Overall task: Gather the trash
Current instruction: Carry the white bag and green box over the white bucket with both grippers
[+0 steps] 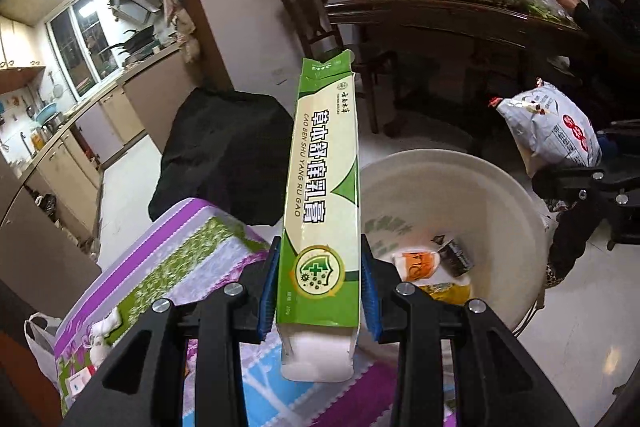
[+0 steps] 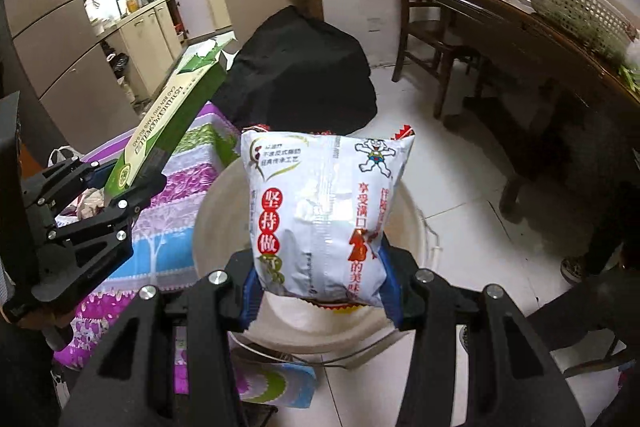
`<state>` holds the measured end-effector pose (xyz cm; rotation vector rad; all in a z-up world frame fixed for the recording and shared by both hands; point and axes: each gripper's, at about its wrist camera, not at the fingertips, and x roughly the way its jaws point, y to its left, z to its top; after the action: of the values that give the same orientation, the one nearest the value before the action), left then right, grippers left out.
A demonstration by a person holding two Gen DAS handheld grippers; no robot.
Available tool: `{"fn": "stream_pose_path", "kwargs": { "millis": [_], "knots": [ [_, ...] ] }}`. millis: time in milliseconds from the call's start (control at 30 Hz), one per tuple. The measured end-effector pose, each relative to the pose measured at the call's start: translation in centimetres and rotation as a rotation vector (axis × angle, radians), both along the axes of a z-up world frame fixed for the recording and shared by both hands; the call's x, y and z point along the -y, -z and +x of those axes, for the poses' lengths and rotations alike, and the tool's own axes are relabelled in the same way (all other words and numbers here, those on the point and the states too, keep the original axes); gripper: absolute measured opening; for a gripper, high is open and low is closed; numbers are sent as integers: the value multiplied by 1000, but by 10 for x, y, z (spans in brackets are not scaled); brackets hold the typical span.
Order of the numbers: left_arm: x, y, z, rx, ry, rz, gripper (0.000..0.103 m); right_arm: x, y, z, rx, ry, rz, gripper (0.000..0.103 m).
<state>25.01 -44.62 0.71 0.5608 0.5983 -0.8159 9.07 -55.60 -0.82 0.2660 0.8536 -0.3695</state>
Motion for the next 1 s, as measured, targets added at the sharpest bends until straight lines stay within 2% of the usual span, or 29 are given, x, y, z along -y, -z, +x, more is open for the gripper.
{"fn": "stream_pose_path", "kwargs": {
  "millis": [233,433,533,733,867,1000],
  "knots": [
    [33,8,-4,-39,34,26,36,16,1,2,-30,22,-9,45],
    [41,11,0,-69,46,33,36,22,7,9,-57,21,0,45],
    [46,15,5,-112,62,44,36,25,10,13,-80,23,6,45],
    [53,17,30,-265,84,52,36,26,14,20,-122,27,2,45],
    [54,21,37,-310,95,71,36,26,18,26,-148,24,-1,45],
    [53,24,38,-299,92,96,36,24,21,30,-167,14,-15,45]
  ]
}}
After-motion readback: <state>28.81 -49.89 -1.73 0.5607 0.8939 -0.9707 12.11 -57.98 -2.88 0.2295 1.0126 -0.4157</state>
